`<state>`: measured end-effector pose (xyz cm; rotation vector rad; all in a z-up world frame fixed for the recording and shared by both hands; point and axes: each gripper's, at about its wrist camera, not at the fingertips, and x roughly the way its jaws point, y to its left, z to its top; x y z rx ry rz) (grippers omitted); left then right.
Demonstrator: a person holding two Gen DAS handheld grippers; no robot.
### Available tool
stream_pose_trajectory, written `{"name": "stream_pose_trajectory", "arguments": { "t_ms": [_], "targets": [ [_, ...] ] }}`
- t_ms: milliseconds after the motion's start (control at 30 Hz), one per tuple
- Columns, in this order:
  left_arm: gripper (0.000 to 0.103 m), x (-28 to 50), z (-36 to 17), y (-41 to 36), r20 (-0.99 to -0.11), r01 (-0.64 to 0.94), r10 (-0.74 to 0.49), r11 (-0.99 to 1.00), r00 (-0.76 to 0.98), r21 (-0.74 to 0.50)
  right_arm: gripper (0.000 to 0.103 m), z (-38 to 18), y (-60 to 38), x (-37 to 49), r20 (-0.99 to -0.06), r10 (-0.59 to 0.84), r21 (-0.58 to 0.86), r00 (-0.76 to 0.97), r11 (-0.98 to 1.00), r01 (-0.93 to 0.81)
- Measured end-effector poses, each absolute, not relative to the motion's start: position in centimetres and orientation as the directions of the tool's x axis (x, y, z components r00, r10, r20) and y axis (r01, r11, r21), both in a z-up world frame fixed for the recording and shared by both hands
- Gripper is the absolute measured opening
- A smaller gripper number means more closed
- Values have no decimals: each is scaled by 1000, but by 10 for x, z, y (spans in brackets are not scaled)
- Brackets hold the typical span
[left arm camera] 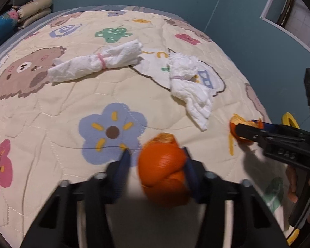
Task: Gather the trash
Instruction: 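Grasp the large orange peel with the left tool while the right tool grasps a smaller peel, then lift both orange peels and carry them toward the yellow bin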
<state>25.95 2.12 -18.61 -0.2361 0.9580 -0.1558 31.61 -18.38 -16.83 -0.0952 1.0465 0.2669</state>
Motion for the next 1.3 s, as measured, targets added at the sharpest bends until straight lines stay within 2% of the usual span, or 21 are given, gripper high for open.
{"name": "stream_pose_trajectory", "arguments": {
  "t_ms": [133, 267, 300, 800, 1300],
  "targets": [
    [32, 257, -184, 20, -778, 34, -236, 963, 582, -267, 29, -170, -180, 312, -866, 187, 55, 463, 957, -283],
    [29, 255, -180, 22, -770, 41, -250, 959, 586, -280, 23, -170, -182, 311, -863, 205, 79, 461, 957, -278],
    [28, 255, -180, 22, -770, 43, -253, 959, 586, -282, 17, -170, -183, 311, -863, 212, 89, 459, 957, -276],
    [27, 232, -140, 25, -737, 72, -249, 962, 628, -264, 16, -127, -202, 292, -782, 334, 203, 526, 935, -292],
    [27, 201, -102, 43, -697, 56, -236, 961, 678, -271, 16, -75, -230, 239, -726, 390, 241, 566, 916, -321]
  ]
}}
